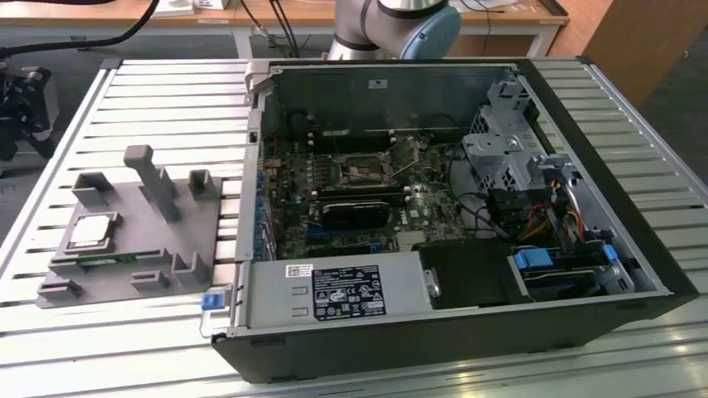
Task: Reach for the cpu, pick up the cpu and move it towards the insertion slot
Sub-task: 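Pick up the cpu and move it towards the insertion slot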
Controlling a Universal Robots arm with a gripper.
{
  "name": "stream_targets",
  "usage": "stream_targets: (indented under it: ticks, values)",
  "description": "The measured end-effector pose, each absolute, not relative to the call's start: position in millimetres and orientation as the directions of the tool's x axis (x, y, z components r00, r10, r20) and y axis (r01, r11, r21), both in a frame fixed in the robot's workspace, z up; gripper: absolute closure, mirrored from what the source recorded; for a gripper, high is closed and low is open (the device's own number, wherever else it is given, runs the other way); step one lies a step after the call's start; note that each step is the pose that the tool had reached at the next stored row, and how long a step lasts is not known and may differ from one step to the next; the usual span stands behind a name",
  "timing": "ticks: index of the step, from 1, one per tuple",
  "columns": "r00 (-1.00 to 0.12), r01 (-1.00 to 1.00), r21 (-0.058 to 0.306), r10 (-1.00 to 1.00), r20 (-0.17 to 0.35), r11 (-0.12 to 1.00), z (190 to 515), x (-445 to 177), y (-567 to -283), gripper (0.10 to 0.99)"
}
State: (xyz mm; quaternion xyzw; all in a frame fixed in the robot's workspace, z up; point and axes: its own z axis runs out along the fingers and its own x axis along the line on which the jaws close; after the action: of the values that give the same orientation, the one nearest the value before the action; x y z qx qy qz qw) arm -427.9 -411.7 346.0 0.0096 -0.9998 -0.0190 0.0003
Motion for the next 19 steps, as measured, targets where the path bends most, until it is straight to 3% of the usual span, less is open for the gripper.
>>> stream_targets:
  ticks: [3, 6, 9, 10, 19]
  values:
    - [-1.000, -0.019, 0.038, -0.019, 0.000, 0.999, 340.4, -428.5, -412.4, 0.561]
    - [-1.000, -0.019, 0.038, -0.019, 0.000, 0.999, 334.7, -428.8, -413.0, 0.384]
    - [-1.000, -0.019, 0.038, -0.019, 0.000, 0.999, 329.2, -429.0, -413.3, 0.325]
    - [-1.000, -0.019, 0.038, -0.019, 0.000, 0.999, 327.3, -429.0, -413.4, 0.263]
    - [-1.000, -0.019, 0.038, -0.019, 0.000, 0.999, 311.0, -430.2, -415.5, 0.263]
